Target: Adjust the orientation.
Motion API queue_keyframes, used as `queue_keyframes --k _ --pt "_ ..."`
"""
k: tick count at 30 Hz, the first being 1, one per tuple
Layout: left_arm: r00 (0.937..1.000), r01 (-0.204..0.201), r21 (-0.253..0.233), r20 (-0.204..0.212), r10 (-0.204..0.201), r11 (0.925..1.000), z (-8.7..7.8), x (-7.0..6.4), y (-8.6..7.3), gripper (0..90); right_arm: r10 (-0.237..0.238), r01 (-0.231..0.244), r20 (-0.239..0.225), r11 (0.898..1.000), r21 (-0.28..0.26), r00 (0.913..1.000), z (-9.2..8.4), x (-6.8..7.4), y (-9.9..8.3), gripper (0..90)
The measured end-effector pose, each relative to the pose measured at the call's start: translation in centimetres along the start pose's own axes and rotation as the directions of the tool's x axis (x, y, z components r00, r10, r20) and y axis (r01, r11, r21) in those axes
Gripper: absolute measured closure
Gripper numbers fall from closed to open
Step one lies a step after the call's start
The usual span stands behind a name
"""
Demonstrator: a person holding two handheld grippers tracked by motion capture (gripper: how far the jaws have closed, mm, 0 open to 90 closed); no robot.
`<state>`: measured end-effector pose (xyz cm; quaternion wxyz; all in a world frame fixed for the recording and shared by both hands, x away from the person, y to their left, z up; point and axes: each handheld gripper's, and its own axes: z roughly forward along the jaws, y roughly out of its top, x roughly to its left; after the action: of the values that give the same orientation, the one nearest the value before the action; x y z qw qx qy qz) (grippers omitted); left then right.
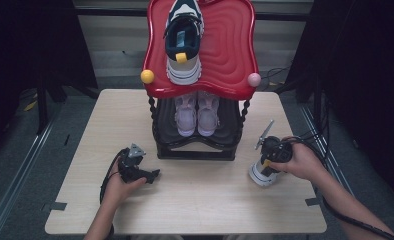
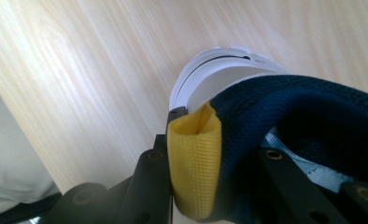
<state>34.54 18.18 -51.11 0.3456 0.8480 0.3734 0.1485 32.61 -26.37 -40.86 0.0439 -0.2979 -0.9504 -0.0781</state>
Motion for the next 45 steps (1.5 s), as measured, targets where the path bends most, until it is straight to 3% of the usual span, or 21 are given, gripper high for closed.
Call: queue_keyframes --k 5,10,12,13,17,20,25,32,34,39,45 --pt "1.0 -0.002 0.0 -0.003 0.002 1.0 0.0 0.0 0.0 0.0 0.027 -0.028 -0.026 1.0 -0.014 0.9993 0.8 0.2 0.2 71.8" --pt "1.0 -0.002 0.0 -0.003 0.002 1.0 0.0 0.0 0.0 0.0 0.058 -0.058 -0.014 0.998 -0.032 0.9982 1.2 0.1 0.3 69.1" --pt "1.0 0.0 0.0 0.0 0.0 1.0 0.0 0.0 0.0 0.0 0.101 -0.102 -0.027 0.994 -0.034 0.9945 1.0 0.2 0.4 65.9" --pt "1.0 -0.002 0.0 -0.003 0.002 1.0 0.0 0.0 0.0 0.0 0.088 -0.088 -0.018 0.995 -0.05 0.996 1.0 0.1 0.4 65.1" --pt "1.0 -0.002 0.0 -0.003 0.002 1.0 0.0 0.0 0.0 0.0 0.11 -0.11 -0.01 0.992 -0.065 0.9939 1.0 0.0 0.4 70.8" --pt "1.0 0.0 0.0 -0.001 0.0 1.0 0.0 0.0 0.0 0.0 0.12 -0.122 -0.033 0.99 -0.066 0.9922 0.9 0.0 0.2 73.8" --pt "1.0 -0.001 0.0 -0.003 0.001 1.0 0.0 0.0 0.0 0.0 0.084 -0.085 -0.031 0.994 -0.063 0.996 0.3 0.1 -0.1 75.1" --pt "0.9999 0.011 -0.007 0.001 -0.011 0.9999 0.0 -0.1 0.0 0.0 0.052 -0.053 -0.023 0.998 -0.043 0.9984 -2.6 0.8 0.2 75.3" --pt "1.0 0.007 -0.006 -0.001 -0.007 1.0 0.0 0.0 0.0 0.0 0.017 -0.017 0.002 0.999 -0.042 0.9998 -3.7 0.9 0.3 75.4" --pt "1.0 0.004 -0.002 -0.002 -0.004 1.0 0.0 0.0 0.0 0.0 -0.043 0.043 0.01 0.998 -0.041 0.999 -6.7 1.6 1.0 75.4" --pt "1.0 0.004 -0.002 -0.002 -0.004 1.0 0.0 0.0 0.0 0.0 -0.077 0.078 0.027 0.997 -0.021 0.9966 -10.2 2.9 1.9 75.4"
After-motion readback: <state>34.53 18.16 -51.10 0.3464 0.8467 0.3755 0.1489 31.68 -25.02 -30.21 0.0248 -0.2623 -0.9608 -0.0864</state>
